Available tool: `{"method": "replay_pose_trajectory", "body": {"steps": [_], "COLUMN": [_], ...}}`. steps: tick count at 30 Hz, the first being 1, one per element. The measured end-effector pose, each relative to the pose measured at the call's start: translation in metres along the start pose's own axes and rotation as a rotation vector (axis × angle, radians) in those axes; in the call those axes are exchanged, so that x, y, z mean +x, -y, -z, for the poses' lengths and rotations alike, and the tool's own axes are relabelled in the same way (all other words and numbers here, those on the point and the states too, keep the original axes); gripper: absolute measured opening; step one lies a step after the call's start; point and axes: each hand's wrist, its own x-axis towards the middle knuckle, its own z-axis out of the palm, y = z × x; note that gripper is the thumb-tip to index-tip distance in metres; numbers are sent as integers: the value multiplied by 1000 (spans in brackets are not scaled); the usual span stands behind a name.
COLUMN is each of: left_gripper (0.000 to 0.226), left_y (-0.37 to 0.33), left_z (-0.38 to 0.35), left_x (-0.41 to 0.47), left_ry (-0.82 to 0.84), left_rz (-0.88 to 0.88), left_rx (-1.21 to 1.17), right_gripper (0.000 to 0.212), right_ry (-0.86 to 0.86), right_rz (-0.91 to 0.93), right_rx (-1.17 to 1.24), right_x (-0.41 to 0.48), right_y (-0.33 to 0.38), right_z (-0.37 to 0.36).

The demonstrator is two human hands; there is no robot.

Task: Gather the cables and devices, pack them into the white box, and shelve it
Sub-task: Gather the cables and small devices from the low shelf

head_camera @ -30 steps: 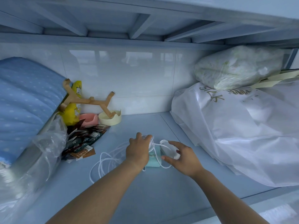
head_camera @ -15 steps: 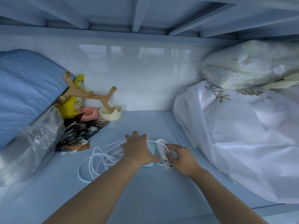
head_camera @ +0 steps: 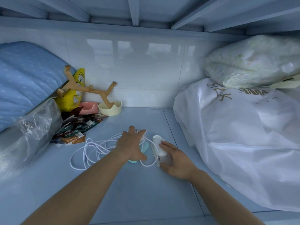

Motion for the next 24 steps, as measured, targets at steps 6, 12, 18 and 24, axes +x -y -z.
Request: {"method": "replay_pose_trajectory", "body": {"steps": [6, 12, 18, 24], "left_gripper": [112, 114, 113, 100], "left_y": [7, 3, 11, 10], "left_z": [10, 6, 5, 3], "left_x": [0, 0, 2, 2], "left_ry": [87, 85, 87, 9], "left_rz": [-114, -164, -190, -150], "left_rx": [27, 30, -42, -37], "right_gripper": [83, 83, 63, 66], "right_ry": [10, 58, 34, 47], "right_rz": [6, -34, -49, -81], "right_rx": [-39, -21, -42, -123], "right_x": [6, 12, 16, 18], "right_y": [3, 5, 7, 10], "right_z": [1, 3, 5, 4]}}
